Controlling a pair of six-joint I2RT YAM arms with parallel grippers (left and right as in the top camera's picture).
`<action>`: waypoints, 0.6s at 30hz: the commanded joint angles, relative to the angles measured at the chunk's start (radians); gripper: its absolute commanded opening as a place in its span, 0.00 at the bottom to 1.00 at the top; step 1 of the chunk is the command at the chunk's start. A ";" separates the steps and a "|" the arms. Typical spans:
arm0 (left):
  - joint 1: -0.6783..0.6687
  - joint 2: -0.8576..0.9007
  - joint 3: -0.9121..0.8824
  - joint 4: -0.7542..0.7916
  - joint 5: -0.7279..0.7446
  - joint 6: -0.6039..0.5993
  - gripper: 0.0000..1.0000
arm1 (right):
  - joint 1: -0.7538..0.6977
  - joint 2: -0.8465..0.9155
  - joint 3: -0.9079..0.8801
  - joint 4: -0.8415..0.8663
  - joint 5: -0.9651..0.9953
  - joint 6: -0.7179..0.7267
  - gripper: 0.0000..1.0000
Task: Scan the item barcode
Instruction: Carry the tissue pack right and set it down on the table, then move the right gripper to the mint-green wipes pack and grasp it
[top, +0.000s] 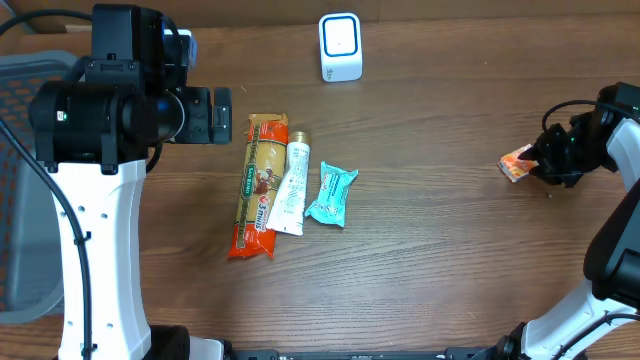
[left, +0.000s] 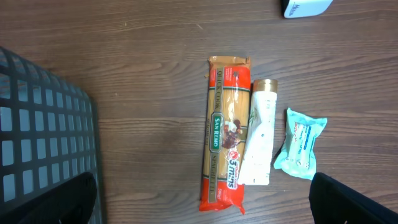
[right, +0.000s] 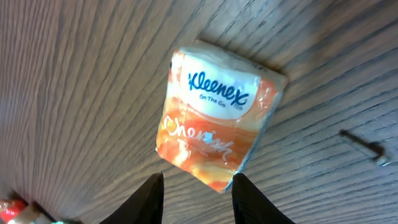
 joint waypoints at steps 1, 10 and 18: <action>-0.006 0.006 0.008 0.002 -0.002 0.019 1.00 | 0.029 -0.018 0.026 -0.025 -0.044 -0.080 0.36; -0.006 0.006 0.008 0.002 -0.002 0.019 1.00 | 0.222 -0.037 0.130 -0.130 -0.089 -0.206 0.37; -0.006 0.006 0.008 0.002 -0.002 0.019 1.00 | 0.433 -0.035 0.129 -0.098 -0.095 -0.142 0.39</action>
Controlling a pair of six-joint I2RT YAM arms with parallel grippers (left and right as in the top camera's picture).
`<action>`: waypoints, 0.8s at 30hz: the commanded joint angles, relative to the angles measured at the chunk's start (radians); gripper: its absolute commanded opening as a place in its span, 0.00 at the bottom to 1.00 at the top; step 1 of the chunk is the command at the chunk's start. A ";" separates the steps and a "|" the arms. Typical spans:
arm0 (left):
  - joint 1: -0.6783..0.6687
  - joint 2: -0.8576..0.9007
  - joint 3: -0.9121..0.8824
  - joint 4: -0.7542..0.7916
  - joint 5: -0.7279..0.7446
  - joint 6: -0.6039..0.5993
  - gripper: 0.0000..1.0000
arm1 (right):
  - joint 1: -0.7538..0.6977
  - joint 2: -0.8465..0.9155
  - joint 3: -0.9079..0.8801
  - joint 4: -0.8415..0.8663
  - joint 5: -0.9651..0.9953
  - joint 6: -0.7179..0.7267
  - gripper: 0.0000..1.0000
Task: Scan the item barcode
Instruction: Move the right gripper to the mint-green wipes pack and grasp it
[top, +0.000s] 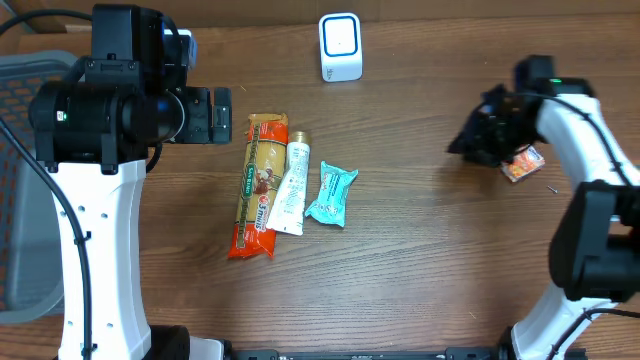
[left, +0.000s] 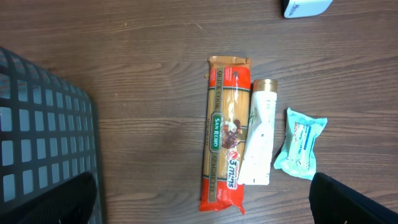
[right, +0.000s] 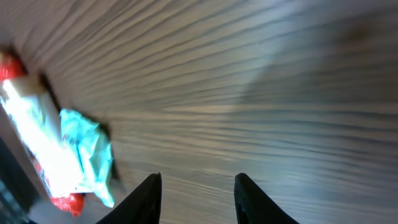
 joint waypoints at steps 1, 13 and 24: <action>-0.006 0.006 0.008 0.002 -0.002 0.019 1.00 | 0.091 -0.030 0.020 0.031 -0.016 0.050 0.39; -0.006 0.006 0.008 0.002 -0.002 0.019 1.00 | 0.353 -0.010 -0.015 0.224 0.010 0.195 0.39; -0.006 0.006 0.008 0.002 -0.002 0.019 1.00 | 0.505 0.054 -0.015 0.253 0.045 0.270 0.34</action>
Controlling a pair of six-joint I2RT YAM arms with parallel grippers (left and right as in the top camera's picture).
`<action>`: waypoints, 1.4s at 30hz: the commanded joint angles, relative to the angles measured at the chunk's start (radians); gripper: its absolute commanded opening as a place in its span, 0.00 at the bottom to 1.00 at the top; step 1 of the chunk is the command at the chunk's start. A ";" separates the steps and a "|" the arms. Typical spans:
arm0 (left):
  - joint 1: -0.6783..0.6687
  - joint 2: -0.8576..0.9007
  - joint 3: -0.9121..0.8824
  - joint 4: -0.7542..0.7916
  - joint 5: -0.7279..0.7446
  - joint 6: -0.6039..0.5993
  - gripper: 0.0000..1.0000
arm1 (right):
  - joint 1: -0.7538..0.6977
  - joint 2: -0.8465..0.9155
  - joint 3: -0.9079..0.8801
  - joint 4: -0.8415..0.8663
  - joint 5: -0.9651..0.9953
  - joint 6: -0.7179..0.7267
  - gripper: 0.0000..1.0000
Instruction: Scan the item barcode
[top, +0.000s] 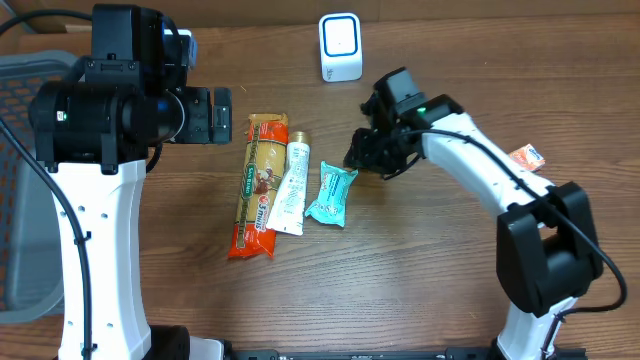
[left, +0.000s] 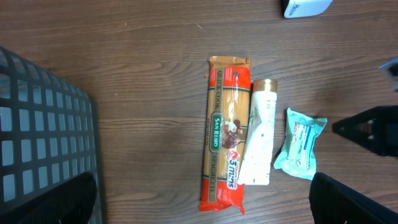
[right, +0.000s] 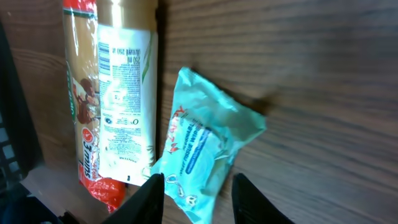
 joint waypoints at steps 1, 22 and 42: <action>-0.006 0.006 0.008 0.002 -0.002 0.019 1.00 | 0.047 0.040 -0.010 0.003 0.024 0.030 0.34; -0.006 0.006 0.008 0.002 -0.002 0.019 1.00 | 0.263 0.119 -0.010 0.126 0.024 0.029 0.36; -0.006 0.006 0.008 0.002 -0.002 0.019 1.00 | 0.017 0.080 -0.007 -0.141 0.139 -0.072 0.28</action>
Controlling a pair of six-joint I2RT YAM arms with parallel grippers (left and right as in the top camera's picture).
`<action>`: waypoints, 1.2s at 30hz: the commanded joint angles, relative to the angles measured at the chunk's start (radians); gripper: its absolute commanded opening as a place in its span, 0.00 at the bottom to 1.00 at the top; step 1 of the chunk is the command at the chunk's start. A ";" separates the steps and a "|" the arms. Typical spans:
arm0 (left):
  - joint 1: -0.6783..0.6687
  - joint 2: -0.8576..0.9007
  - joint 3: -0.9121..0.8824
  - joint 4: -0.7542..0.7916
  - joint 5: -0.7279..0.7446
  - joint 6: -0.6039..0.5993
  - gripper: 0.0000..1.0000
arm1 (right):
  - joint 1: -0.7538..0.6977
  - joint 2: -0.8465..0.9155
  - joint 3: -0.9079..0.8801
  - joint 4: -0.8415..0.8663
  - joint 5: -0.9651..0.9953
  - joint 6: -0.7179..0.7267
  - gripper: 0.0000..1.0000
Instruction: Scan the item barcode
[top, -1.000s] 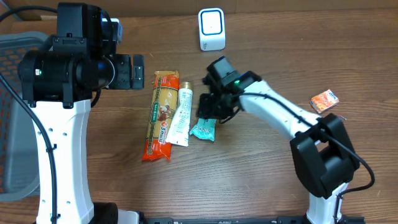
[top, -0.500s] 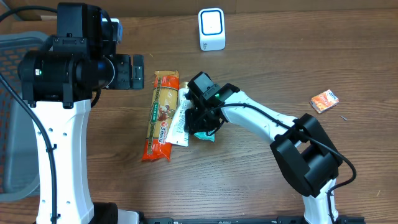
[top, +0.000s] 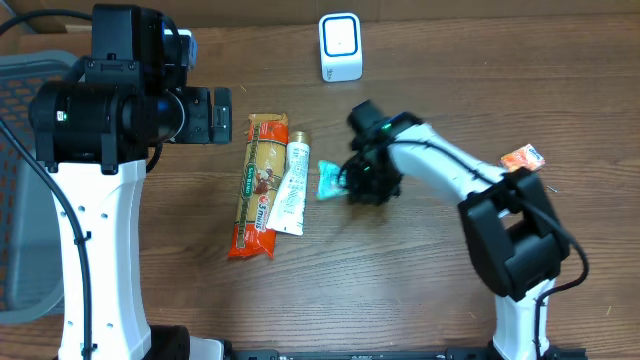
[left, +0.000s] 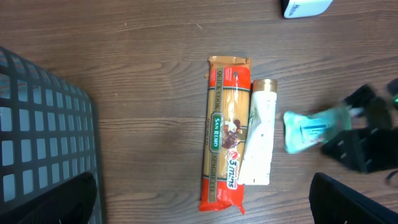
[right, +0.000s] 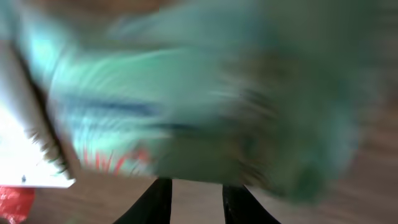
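The white and blue scanner stands at the back of the table, its corner also in the left wrist view. A teal packet lies right of a white tube and a pasta pack. My right gripper is low over the packet's right part and covers most of it. In the right wrist view the packet is a blur filling the frame, and the open gripper shows bare table between its fingertips. My left gripper hangs open, high above the pasta pack.
An orange Kleenex pack lies at the right, beside the right arm's base. A grey mesh basket stands off the table's left side. The left arm's tall body stands over the left part of the table.
My right gripper has moved from just up and right of the teal packet to right down on it. The packet now looks blurred and shifted. The fingers stand slightly closer together.
My right gripper was open over the Kleenex pack at the far right. Then it was away to the left, with the pack left on the table. Then it was beside the teal packet, and now it is on it. The left arm has stayed still.
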 joint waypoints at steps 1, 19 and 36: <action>-0.006 0.006 0.008 0.002 -0.002 0.019 1.00 | -0.051 -0.055 -0.001 -0.001 0.001 -0.065 0.28; -0.006 0.006 0.008 0.002 -0.002 0.019 1.00 | -0.165 -0.124 -0.001 0.199 -0.009 -0.407 0.61; -0.006 0.006 0.008 0.002 -0.002 0.019 1.00 | -0.256 0.082 -0.001 0.275 -0.364 -0.533 0.63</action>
